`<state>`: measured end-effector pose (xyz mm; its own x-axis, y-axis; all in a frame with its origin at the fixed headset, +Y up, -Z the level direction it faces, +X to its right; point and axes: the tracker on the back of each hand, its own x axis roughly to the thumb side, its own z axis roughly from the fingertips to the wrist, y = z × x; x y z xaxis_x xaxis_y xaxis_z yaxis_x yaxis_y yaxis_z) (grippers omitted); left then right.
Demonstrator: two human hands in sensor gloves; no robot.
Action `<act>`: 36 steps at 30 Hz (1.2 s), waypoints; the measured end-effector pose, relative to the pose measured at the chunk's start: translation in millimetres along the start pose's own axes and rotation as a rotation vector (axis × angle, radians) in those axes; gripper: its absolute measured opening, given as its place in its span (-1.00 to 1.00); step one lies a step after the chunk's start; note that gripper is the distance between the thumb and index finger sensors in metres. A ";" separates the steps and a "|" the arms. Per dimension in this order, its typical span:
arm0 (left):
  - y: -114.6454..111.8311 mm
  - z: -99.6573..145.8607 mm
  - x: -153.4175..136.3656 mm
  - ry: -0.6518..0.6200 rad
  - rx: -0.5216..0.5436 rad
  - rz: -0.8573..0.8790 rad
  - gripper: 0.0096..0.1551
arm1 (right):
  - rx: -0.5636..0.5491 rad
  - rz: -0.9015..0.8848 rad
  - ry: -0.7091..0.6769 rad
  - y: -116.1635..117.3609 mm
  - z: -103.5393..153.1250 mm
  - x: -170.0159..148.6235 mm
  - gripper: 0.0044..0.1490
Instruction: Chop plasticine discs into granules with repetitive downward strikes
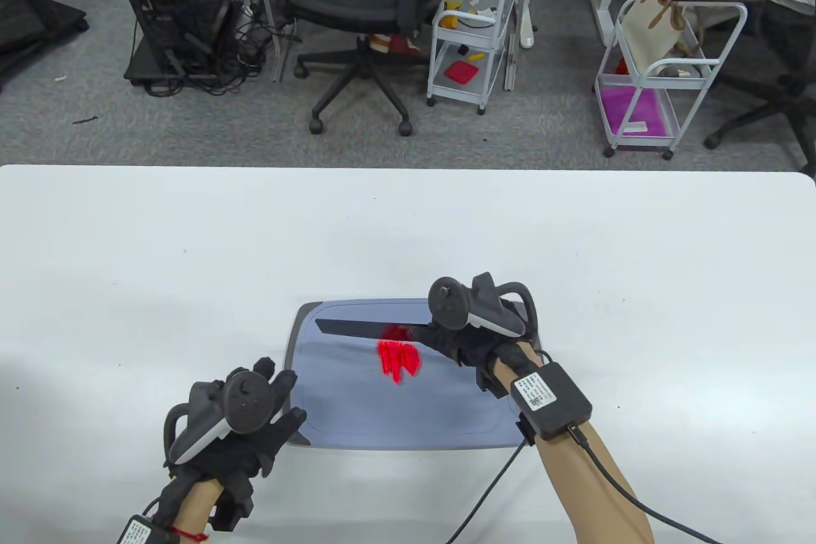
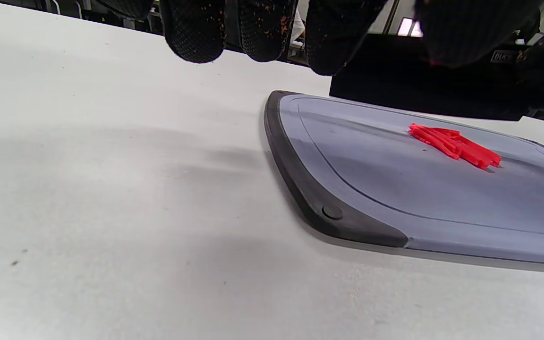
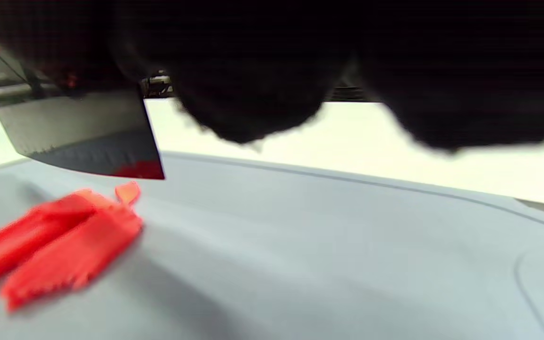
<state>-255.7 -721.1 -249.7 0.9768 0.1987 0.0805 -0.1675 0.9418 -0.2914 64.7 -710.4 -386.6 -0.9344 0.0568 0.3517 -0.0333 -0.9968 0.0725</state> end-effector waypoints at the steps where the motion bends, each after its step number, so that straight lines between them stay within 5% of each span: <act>1: 0.0 0.2 -0.5 0.002 0.001 0.003 -0.14 | 0.005 0.011 -0.001 2.4 -0.3 0.7 -0.10; 9: -0.5 0.2 1.0 -0.003 -0.001 0.010 -0.14 | 0.038 0.000 0.008 21.6 -0.3 -0.8 -0.19; 14: -0.6 0.2 0.6 -0.002 -0.006 0.022 -0.14 | -0.062 -0.091 0.003 40.0 7.8 -9.6 -0.18; 22: 2.5 1.9 -4.5 0.004 0.009 0.033 -0.14 | 0.093 0.052 0.046 8.8 3.8 -7.0 -0.17; 26: 0.6 0.4 -1.4 -0.003 -0.003 0.013 -0.14 | 0.000 0.083 -0.011 -11.9 4.2 3.1 -0.14; 36: 2.5 1.7 -2.3 -0.002 0.010 0.022 -0.14 | 0.069 0.057 -0.021 10.5 2.0 7.5 -0.15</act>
<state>-258.7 -718.7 -249.0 0.9725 0.2202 0.0763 -0.1906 0.9398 -0.2837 58.0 -720.3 -381.4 -0.9265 0.0020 0.3763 0.0448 -0.9923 0.1156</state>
